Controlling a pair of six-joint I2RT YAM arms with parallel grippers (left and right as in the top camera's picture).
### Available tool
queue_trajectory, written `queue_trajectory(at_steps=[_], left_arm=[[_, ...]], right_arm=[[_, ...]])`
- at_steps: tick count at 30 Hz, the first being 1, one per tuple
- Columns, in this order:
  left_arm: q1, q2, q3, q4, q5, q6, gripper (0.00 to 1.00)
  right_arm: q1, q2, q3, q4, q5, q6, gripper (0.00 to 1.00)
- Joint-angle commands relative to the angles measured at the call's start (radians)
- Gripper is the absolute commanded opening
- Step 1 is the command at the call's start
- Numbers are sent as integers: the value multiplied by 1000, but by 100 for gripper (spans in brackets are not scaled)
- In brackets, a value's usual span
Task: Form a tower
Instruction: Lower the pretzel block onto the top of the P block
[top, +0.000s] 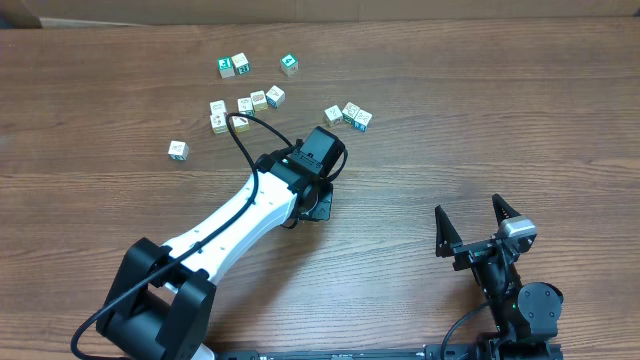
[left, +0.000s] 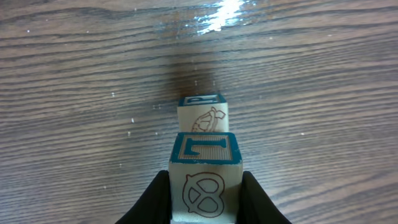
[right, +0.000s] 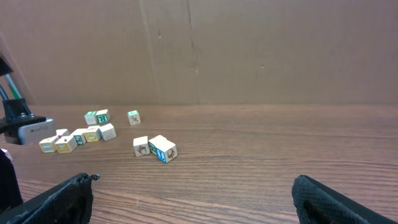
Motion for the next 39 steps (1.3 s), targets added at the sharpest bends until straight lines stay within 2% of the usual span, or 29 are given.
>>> queue_trajectory(at_steps=[1,39], left_arm=[[-2,18,20,11,-30,-15,4],[-3,18,20,46,-51,-34,4]], right_arm=[[0,-10,-11,4,2,-4,100],[0,-10,-11,4,2,-4,100]])
